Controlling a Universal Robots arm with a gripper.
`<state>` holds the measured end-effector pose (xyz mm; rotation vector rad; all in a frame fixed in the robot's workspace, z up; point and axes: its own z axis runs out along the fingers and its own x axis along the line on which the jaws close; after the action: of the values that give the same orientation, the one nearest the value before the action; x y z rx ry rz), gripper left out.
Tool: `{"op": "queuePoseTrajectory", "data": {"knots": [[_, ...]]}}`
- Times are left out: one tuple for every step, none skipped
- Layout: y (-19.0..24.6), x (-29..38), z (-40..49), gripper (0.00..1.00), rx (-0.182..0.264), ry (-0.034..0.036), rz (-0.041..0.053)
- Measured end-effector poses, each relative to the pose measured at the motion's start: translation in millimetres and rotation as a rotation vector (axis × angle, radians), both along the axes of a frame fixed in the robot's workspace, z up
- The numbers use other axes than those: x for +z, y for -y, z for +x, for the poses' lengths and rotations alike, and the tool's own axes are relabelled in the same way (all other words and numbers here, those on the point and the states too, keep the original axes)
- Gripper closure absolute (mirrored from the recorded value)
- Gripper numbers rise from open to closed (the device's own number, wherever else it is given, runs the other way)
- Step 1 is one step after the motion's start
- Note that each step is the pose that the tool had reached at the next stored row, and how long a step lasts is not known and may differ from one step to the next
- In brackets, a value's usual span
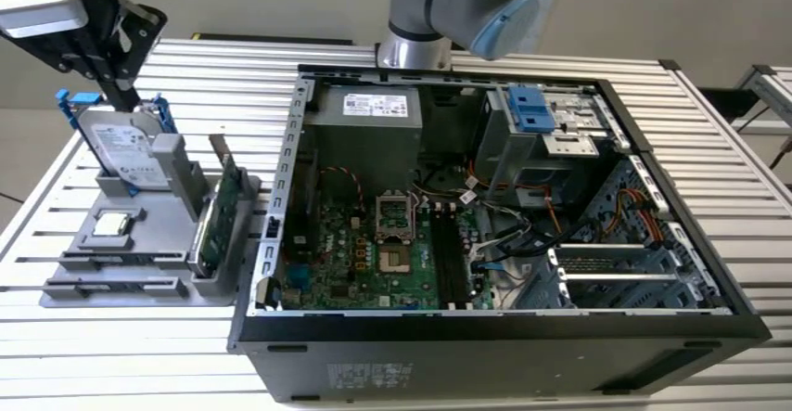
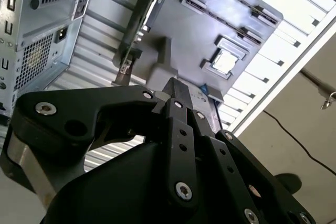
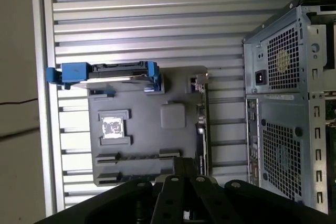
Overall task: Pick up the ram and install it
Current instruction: 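Reach for the ram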
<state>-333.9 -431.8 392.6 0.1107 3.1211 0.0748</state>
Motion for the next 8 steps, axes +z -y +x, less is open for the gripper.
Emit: {"op": "queuePoseTrajectory", "data": {"knots": [[0.3,0.0,-1.7,1.0,0.0,-0.0001,0.0],[0.5,0.0,-3.5,1.0,0.0,-0.0002,0.0],[0.8,0.0,-5.4,1.0,0.0,-0.0002,0.0],[1.1,0.0,-7.2,1.0,0.0,-0.0003,0.0],[1.3,0.0,-9.1,1.0,0.0,-0.0003,0.0],[1.5,0.0,-11.0,1.0,0.0,-0.0002,0.0],[1.7,0.0,-13.1,1.0,0.0,-0.0004,0.0],[1.9,0.0,-15.0,1.0,0.0,-0.0003,0.0]]}}
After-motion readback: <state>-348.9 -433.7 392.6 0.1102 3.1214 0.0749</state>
